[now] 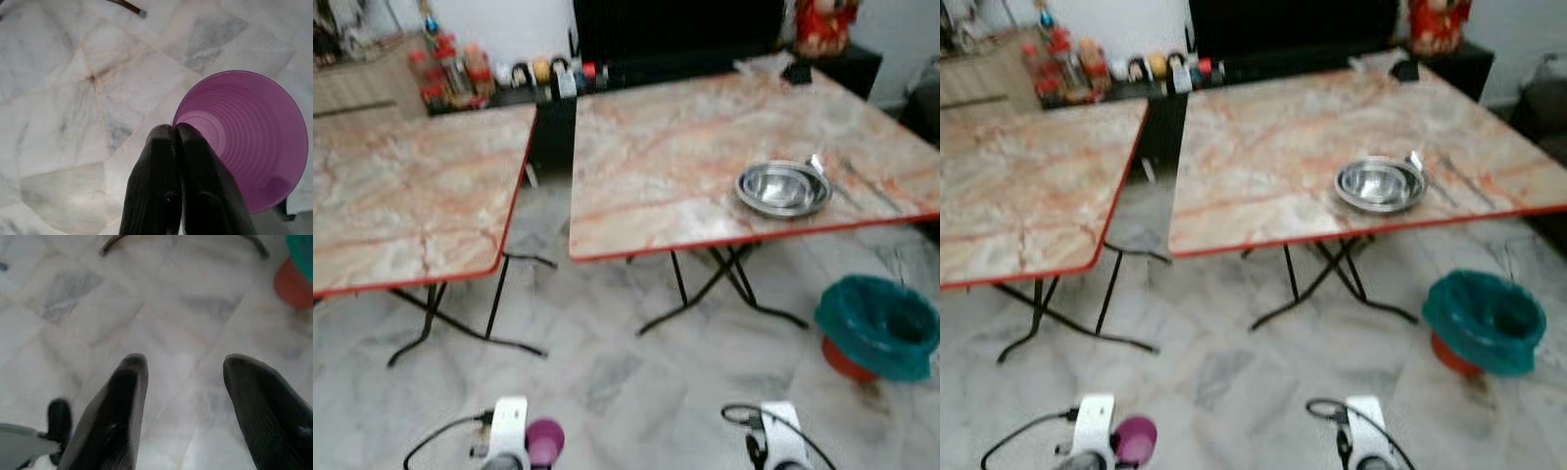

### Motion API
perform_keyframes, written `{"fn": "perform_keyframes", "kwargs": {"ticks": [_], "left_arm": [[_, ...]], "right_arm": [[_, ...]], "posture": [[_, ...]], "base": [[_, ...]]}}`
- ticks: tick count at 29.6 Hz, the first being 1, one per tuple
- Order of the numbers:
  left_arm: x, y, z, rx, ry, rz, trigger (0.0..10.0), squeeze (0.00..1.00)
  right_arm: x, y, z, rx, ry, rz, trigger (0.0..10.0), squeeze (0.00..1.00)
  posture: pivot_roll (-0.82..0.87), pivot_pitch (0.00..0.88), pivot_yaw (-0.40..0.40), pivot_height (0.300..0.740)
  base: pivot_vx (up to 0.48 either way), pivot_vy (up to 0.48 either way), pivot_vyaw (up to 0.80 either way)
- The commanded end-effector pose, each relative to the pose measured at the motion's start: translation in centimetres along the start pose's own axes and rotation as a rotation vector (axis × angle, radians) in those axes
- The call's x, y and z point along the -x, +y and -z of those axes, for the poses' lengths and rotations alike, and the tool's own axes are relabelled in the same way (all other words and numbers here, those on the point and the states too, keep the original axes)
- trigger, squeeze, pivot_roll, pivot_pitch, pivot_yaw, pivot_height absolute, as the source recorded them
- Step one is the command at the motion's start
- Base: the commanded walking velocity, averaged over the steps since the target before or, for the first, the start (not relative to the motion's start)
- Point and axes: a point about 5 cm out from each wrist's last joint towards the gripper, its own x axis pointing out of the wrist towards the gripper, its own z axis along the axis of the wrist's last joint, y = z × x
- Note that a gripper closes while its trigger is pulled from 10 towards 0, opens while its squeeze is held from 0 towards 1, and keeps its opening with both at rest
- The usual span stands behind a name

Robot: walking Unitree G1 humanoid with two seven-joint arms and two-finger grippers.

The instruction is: Setting the table

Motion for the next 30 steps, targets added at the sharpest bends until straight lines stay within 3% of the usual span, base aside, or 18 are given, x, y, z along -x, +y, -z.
{"fn": "perform_keyframes", "kwargs": {"ticks": [1, 30], "left_arm": [[0.04, 0.65, 0.20, 0.005, 0.012, -0.021, 10.0, 0.00], [0.12, 0.64, 0.49, 0.011, 0.010, -0.014, 10.0, 0.00]], "right_arm": [[-0.06, 0.86, -0.15, -0.016, -0.004, -0.017, 10.0, 0.00], [-0.12, 1.21, -0.40, -0.020, -0.010, -0.028, 10.0, 0.00]], "posture": [[-0.12, 0.003, 0.064, 0.740], [-0.10, 0.031, 0.060, 0.740]], "base": [[0.247, -0.311, 0.00], [0.252, -0.298, 0.00]]}}
